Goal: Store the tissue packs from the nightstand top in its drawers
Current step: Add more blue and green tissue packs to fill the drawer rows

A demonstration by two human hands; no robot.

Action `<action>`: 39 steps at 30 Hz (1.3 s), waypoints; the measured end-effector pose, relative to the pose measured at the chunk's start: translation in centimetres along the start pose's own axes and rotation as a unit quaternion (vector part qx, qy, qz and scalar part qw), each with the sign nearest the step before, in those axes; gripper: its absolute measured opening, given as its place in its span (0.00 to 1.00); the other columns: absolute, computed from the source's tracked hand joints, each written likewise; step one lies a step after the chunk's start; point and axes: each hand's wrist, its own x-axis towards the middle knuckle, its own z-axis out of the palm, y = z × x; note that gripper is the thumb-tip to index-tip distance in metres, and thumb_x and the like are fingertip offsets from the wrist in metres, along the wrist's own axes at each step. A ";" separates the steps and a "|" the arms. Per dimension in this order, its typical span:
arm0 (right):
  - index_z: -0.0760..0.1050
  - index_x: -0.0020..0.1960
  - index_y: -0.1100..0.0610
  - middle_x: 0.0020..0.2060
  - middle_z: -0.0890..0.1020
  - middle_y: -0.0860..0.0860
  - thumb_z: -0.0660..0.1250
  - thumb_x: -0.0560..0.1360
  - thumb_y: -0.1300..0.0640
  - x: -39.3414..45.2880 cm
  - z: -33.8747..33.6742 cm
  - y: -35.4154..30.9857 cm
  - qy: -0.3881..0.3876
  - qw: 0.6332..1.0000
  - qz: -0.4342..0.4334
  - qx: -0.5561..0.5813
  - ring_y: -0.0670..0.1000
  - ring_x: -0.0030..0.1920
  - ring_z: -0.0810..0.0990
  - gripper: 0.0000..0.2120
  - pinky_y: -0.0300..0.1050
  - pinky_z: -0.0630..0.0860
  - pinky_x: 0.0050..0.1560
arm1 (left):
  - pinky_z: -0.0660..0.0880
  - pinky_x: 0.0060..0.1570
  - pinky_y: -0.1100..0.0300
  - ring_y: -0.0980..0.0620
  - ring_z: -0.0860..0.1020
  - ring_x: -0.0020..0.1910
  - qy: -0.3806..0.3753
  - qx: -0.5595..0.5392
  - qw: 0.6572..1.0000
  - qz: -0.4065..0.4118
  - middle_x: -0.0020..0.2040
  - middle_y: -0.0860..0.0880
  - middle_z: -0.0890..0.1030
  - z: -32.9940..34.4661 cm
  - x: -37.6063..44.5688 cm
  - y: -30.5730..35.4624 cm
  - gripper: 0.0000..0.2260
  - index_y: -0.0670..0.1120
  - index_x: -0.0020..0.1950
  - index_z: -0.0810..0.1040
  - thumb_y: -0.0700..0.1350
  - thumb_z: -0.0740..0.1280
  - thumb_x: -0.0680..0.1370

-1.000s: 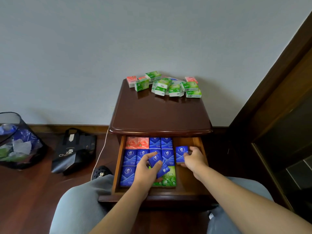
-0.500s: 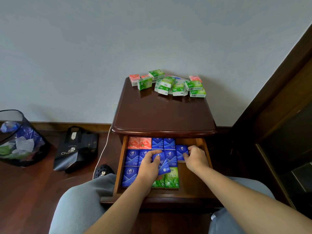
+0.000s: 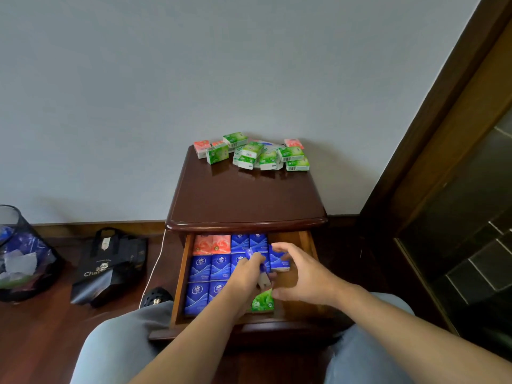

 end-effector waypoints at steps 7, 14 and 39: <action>0.72 0.67 0.39 0.62 0.76 0.34 0.79 0.62 0.28 -0.6 -1.2 0.4 0.066 0.997 0.016 0.031 0.35 0.62 0.78 0.38 0.28 0.77 0.55 | 0.80 0.59 0.46 0.45 0.85 0.52 -0.078 0.038 0.996 0.035 0.57 0.38 0.85 2.1 -0.4 -0.9 0.11 0.37 0.64 0.78 0.41 0.61 0.86; 0.64 0.65 0.40 0.60 0.75 0.40 0.78 0.65 0.34 -0.3 -1.8 3.7 0.085 0.968 0.087 -0.219 0.44 0.60 0.71 0.35 0.38 0.78 0.54 | 0.73 0.66 0.58 0.51 0.77 0.66 0.009 0.401 0.900 0.174 0.70 0.49 0.78 1.4 0.9 -1.8 0.18 0.47 0.75 0.74 0.44 0.61 0.84; 0.70 0.71 0.47 0.68 0.78 0.46 0.75 0.75 0.41 4.2 -0.4 4.0 0.002 0.902 0.160 -0.402 0.53 0.71 0.71 0.29 0.50 0.74 0.65 | 0.60 0.76 0.45 0.48 0.62 0.78 -0.074 0.743 0.622 0.235 0.80 0.52 0.64 2.3 6.5 -0.9 0.26 0.52 0.81 0.65 0.43 0.62 0.82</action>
